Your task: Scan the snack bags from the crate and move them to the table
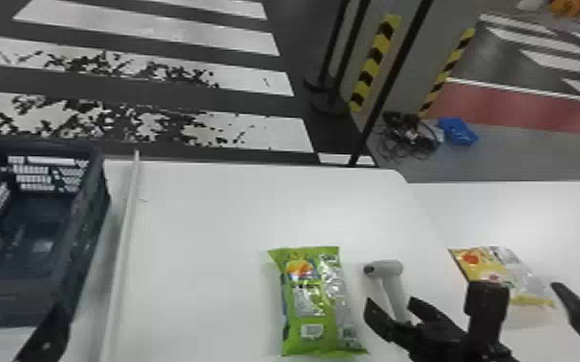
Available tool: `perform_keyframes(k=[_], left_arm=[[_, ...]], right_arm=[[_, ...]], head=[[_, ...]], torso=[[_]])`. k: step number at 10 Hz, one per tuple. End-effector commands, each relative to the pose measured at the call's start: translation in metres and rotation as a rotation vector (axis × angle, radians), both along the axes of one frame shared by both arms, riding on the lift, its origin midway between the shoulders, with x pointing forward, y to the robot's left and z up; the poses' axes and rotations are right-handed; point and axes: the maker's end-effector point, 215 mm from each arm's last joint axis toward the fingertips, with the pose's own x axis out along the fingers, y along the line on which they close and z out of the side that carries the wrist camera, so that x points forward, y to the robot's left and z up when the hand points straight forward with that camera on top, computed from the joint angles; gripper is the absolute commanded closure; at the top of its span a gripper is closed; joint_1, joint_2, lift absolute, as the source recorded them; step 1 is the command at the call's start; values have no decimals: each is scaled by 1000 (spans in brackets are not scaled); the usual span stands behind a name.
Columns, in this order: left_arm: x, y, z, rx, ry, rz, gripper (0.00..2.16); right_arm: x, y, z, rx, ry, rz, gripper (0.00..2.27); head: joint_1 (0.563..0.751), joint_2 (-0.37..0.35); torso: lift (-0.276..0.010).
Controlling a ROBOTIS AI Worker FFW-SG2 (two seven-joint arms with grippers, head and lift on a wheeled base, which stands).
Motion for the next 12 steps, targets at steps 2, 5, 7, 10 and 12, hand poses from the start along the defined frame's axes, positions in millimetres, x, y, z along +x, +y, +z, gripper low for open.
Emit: perform_keyframes(k=[2,5,7,10,12], left_arm=[[1,0,1,-1,-3,-5,80],[-1,0,-2,-2,1,-14,80],[-2,0,-5,0,7,-14,80],[-2,1,-7,-2,12,-11,80],[-3,2,-12,-1,21,-6,80]], right_arm=[[-15,22,-8,118,49,2,124],[-17,26,-2,289,75,36,124],[-11,31,-8,421,119,57,124],[2,35,-31,531,154,83,124],[6,41,-41,546,175,114,124]], head=[[695,-250],[695,-217],[695,-216],[695,-201],[695,-197]], torso=[[-95],[-95],[-95],[-95],[-95]])
